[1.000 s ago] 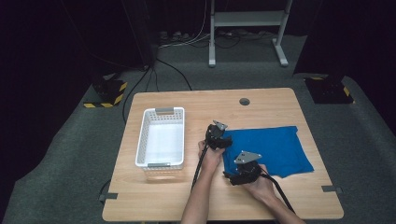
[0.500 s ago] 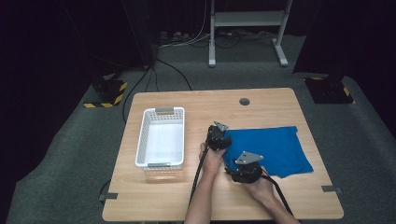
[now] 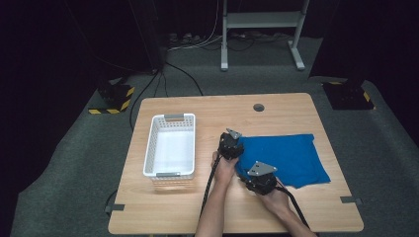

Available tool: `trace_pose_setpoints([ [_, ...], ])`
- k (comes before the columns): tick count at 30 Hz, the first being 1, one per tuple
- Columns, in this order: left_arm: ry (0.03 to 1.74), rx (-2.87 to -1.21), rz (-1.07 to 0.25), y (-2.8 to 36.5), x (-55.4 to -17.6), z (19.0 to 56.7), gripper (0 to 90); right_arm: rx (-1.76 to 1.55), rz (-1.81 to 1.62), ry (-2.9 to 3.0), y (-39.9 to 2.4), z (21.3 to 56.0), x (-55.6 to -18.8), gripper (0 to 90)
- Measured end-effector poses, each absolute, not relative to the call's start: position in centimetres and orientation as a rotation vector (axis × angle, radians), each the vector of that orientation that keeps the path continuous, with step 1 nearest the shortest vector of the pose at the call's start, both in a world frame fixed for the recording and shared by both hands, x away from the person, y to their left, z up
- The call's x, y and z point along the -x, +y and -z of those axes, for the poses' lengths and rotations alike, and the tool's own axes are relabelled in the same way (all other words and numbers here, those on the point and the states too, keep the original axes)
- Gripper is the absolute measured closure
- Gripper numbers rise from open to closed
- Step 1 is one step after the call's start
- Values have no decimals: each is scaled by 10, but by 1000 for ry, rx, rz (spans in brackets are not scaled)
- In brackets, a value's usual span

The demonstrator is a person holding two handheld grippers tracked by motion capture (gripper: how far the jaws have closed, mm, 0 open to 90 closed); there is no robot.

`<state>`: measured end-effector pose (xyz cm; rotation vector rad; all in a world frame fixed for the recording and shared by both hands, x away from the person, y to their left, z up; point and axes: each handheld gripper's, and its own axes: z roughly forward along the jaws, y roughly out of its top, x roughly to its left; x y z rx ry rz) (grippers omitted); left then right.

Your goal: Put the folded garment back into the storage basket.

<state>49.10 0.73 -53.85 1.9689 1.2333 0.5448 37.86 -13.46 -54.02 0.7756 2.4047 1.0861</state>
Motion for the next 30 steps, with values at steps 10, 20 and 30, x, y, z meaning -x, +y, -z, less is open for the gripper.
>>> trace_pose_setpoints([
  [10, 1217, -1976, -538, 7, -491, 538, 658, -755, -1048, 2381, -133, 541, -377, 767],
  [20, 1211, -1968, -509, 7, -491, 538, 737, -768, -1050, 2384, -134, 541, -378, 795],
  [30, 1227, -1903, -420, 9, -492, 537, 800, -760, -1049, 2378, -134, 539, -378, 810],
])
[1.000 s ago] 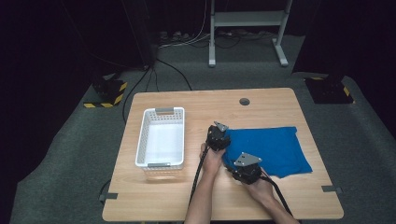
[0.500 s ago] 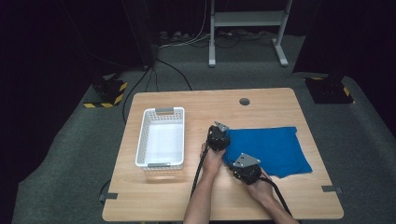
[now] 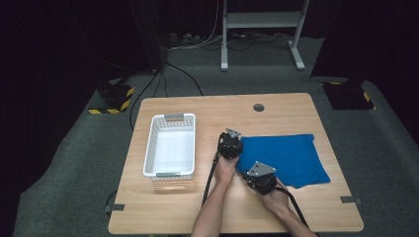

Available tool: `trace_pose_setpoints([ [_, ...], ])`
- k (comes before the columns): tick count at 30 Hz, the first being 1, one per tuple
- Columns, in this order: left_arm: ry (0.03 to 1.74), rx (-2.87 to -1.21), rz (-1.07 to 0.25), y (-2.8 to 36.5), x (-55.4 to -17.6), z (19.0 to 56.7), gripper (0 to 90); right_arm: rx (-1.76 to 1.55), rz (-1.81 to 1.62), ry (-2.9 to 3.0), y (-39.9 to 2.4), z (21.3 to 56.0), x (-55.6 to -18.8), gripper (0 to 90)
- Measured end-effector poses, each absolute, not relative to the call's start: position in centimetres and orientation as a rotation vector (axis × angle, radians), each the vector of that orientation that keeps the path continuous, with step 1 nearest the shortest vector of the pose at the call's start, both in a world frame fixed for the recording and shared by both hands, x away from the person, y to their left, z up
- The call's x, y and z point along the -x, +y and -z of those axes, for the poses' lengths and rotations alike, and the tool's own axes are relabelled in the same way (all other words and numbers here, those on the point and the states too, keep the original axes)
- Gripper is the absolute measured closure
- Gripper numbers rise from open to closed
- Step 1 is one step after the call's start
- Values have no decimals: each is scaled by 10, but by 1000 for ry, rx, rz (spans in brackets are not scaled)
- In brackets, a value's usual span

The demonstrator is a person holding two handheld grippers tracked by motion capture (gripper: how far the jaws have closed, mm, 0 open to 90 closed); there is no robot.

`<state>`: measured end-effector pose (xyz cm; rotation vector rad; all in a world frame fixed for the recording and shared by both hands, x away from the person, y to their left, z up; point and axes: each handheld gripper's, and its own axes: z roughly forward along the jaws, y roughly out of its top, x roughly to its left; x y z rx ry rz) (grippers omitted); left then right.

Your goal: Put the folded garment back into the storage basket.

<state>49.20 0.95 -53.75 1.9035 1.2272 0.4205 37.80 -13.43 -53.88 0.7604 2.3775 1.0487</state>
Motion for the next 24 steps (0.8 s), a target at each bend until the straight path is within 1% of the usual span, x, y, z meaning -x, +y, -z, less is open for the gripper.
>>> trace_pose_setpoints([
  [6, 1204, -1858, -377, 11, -493, 524, 815, -739, -1052, 2362, -135, 533, -376, 813],
  [14, 1158, -1864, -361, 11, -493, 507, 821, -730, -1082, 2338, -137, 523, -374, 813],
  [24, 1145, -1862, -345, 13, -493, 492, 823, -726, -1142, 2320, -139, 510, -373, 814],
])
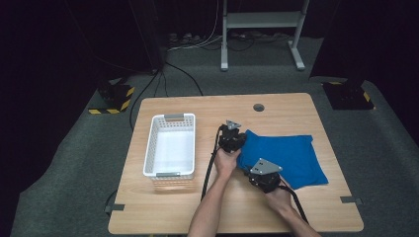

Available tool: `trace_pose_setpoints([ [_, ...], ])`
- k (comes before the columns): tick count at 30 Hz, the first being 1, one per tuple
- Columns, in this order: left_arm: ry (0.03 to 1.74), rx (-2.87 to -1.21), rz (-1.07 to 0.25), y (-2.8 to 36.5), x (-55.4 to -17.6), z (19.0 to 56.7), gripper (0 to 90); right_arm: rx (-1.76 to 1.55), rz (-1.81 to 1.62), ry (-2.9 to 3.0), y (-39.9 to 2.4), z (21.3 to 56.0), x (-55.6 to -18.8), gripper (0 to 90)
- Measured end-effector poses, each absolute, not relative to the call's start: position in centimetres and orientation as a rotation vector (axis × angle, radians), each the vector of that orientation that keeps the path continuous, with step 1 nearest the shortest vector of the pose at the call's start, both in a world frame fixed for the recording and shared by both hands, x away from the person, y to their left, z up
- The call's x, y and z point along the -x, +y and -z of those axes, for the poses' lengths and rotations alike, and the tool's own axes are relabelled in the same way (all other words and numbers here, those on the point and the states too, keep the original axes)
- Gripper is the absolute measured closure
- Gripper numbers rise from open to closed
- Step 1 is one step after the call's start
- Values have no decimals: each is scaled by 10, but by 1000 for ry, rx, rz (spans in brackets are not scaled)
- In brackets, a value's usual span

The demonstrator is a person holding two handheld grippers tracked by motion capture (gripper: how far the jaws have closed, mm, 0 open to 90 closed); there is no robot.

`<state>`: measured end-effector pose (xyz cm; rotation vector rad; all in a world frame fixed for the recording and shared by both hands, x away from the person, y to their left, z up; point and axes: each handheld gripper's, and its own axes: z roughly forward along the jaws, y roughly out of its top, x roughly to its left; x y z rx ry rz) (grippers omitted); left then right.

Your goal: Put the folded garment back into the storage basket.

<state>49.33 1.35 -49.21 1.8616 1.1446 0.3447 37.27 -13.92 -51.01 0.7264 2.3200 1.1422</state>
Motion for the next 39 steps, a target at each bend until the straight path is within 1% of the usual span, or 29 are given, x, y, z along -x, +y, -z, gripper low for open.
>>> trace_pose_setpoints([
  [5, 1150, -1877, -330, 17, -495, 486, 823, -732, -1174, 2324, -141, 502, -374, 813],
  [13, 1168, -1919, -282, 25, -499, 486, 822, -752, -1206, 2364, -139, 501, -377, 813],
  [22, 1196, -1981, -255, 42, -503, 479, 822, -722, -1225, 2423, -124, 494, -382, 814],
  [32, 1275, -1969, -252, 95, -500, 452, 821, -652, -1348, 2475, -91, 477, -392, 814],
  [36, 1287, -1993, -259, 106, -498, 431, 820, -630, -1449, 2470, -80, 466, -393, 814],
  [39, 1284, -2016, -251, 106, -497, 413, 817, -632, -1556, 2448, -82, 457, -393, 814],
])
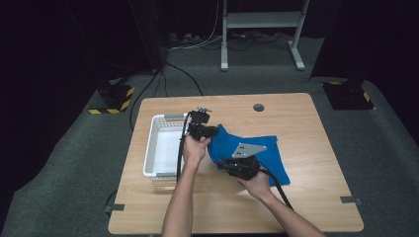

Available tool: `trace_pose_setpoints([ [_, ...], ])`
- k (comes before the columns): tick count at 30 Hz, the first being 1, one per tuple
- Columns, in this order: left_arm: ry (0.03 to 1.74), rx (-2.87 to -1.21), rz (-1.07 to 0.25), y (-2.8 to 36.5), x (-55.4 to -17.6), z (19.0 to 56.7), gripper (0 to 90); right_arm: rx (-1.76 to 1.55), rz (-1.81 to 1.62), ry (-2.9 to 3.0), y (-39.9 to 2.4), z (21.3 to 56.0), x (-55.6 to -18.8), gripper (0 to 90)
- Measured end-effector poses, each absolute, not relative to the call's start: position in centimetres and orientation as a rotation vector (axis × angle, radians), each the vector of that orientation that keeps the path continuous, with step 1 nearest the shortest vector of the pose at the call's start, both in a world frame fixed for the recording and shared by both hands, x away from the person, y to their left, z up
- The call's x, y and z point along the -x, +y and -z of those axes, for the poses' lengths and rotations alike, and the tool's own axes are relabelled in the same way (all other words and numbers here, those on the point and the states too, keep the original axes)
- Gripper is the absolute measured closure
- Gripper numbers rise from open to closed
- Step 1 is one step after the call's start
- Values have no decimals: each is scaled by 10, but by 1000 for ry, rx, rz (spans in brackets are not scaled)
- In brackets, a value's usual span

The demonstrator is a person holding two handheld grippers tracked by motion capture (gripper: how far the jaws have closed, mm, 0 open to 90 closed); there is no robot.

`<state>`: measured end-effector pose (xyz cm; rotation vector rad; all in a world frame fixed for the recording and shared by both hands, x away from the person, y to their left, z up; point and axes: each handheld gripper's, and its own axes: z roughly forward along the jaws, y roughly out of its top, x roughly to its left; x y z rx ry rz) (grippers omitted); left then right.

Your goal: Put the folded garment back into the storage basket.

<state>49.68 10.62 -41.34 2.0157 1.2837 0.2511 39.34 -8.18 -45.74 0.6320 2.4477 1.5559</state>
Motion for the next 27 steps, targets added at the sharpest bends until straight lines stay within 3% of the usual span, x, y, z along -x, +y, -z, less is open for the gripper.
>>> trace_pose_setpoints([
  [4, 1250, -2035, -250, 86, -504, 410, 813, -706, -1685, 2386, -106, 455, -397, 813],
  [12, 1165, -1953, -301, 23, -511, 459, 797, -895, -1502, 2349, -171, 492, -403, 812],
  [18, 1115, -1980, -348, -9, -511, 485, 793, -934, -1331, 2367, -188, 516, -402, 808],
  [27, 1111, -2014, -355, -23, -513, 509, 798, -931, -1177, 2372, -195, 534, -400, 802],
])
